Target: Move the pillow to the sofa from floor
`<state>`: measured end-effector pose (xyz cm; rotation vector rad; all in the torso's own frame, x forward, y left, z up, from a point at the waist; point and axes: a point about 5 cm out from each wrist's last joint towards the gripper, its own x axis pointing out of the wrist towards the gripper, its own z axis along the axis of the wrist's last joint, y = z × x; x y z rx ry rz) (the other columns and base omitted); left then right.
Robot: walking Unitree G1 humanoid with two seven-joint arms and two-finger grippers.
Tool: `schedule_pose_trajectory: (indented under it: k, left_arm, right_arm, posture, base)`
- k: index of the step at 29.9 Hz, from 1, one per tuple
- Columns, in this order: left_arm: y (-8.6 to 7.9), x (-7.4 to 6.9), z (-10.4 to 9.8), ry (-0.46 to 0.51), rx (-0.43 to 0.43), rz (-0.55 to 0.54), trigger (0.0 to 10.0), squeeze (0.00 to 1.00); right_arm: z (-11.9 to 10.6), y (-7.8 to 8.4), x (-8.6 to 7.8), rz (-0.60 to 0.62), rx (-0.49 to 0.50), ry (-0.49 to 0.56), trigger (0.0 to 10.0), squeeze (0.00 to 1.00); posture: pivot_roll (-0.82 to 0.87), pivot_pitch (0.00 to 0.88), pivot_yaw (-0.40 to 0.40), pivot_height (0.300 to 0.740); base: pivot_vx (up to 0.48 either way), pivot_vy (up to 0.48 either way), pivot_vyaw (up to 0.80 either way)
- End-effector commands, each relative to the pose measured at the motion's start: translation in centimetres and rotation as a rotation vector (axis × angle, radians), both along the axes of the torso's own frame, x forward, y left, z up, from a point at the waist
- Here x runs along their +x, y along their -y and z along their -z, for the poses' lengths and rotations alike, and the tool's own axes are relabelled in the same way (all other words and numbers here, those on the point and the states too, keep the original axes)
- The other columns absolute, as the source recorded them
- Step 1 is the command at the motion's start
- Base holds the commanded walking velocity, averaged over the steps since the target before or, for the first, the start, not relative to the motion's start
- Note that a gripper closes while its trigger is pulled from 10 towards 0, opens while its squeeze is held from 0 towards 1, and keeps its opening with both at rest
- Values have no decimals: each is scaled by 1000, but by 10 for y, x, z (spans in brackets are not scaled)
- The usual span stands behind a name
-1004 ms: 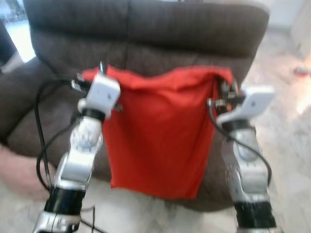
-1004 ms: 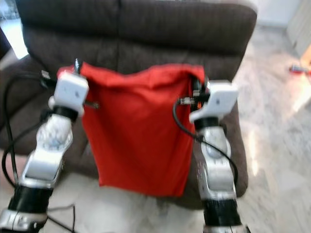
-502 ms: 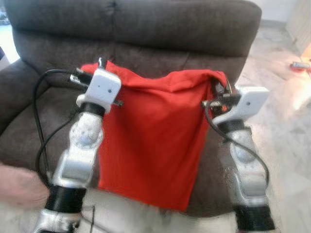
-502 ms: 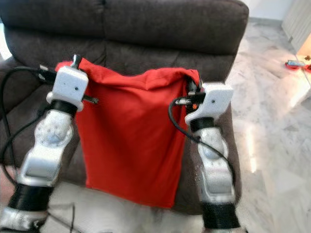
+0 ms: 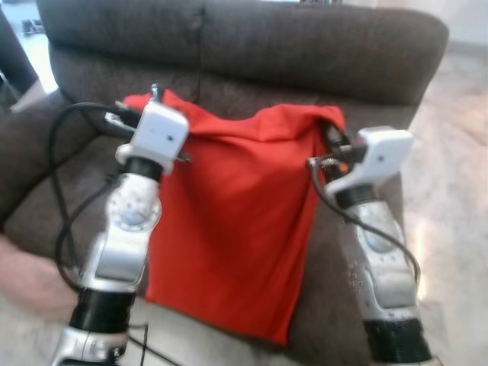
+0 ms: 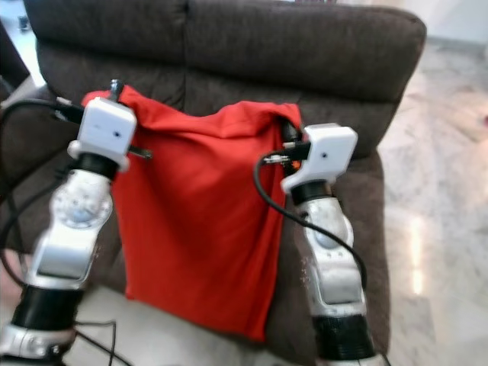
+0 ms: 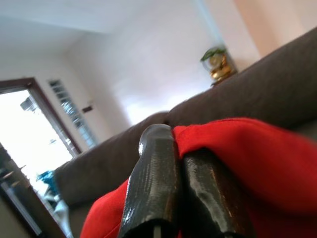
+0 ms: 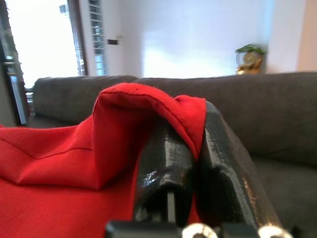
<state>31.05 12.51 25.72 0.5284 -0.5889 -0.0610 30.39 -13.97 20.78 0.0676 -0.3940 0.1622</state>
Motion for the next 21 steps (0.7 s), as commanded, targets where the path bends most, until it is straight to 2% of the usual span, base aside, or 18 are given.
schedule_pose_trajectory:
  k: [1, 6, 14, 17, 21]
  left_arm:
    - [-2, -11, -27, 142, 3, 4, 10000, 0]
    - [-3, -10, -26, 136, 5, 0, 10000, 0]
    - [-2, -9, -24, 128, 6, 1, 10000, 0]
    - [-1, -8, -20, 103, 10, 13, 10000, 0]
    - [3, -4, -9, 22, 25, 45, 10000, 0]
  right_arm:
    - [-20, -10, -4, -39, 6, 91, 10000, 0]
    - [-16, -9, -2, -30, 40, 66, 10000, 0]
    - [-15, -5, -1, -17, 39, 54, 10000, 0]
    - [-13, -4, 0, -10, 40, 49, 10000, 0]
    - [-11, -3, 1, 0, 38, 38, 10000, 0]
  posture:
    - [132, 55, -31, 740]
    - [133, 56, -31, 740]
    - [131, 56, -32, 740]
    - [132, 56, -32, 740]
    - [134, 57, -32, 740]
  base:
    - [296, 0, 569]
    - [294, 0, 0]
    - [296, 0, 0]
    - [295, 0, 0]
    - [293, 0, 0]
